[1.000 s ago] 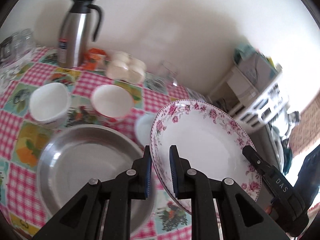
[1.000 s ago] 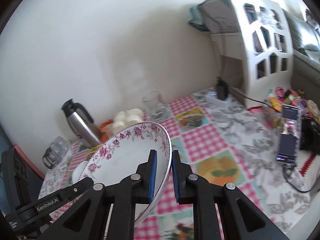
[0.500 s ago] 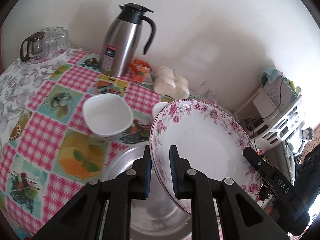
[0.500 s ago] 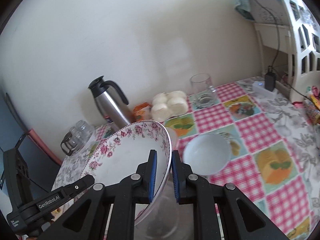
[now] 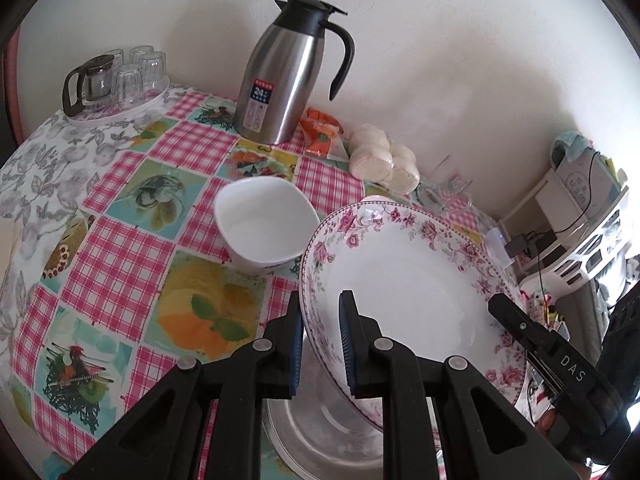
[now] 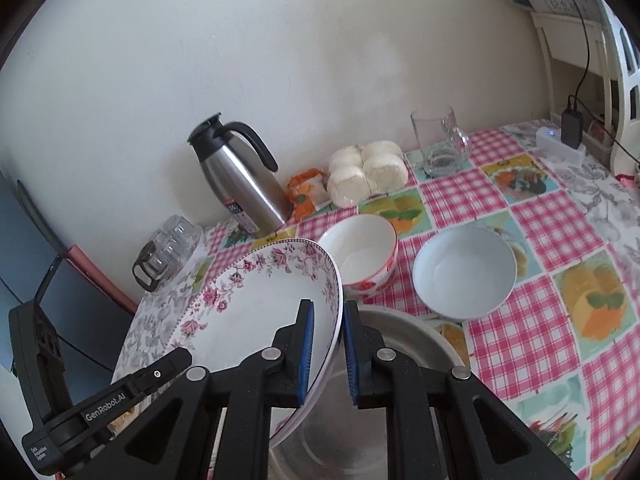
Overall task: Organize plates and bowls
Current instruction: 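Lower the rose-rimmed plate into the steel tray with the right gripper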
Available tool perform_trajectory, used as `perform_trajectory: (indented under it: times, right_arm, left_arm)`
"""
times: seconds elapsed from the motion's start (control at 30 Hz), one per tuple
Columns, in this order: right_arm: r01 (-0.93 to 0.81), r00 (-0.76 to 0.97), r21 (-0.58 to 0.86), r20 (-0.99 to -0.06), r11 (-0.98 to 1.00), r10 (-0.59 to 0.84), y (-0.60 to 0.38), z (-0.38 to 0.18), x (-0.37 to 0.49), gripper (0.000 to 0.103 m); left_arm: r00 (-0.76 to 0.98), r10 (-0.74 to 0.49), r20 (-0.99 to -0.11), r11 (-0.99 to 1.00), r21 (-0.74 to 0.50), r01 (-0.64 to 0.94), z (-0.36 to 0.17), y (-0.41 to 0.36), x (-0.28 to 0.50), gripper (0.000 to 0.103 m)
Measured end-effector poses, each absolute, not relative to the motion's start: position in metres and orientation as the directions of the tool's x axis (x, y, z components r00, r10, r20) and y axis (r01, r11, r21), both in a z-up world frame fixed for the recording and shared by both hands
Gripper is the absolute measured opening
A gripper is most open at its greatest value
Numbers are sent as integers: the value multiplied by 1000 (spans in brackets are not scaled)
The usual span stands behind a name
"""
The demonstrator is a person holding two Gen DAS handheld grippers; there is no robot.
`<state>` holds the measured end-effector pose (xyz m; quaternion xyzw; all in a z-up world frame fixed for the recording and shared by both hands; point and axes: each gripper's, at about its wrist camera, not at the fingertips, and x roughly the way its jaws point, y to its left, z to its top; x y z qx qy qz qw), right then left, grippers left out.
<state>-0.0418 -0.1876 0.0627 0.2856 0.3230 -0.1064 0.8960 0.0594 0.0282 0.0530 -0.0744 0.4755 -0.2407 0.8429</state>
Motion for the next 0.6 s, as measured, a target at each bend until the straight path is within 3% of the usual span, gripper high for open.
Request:
perform_trajectory:
  times: [0.6]
  right_arm:
    - [457, 655, 367, -755, 810, -28, -200, 24, -50, 17]
  left_arm:
    - [320, -344, -883, 899, -211, 383, 17, -3, 44, 18]
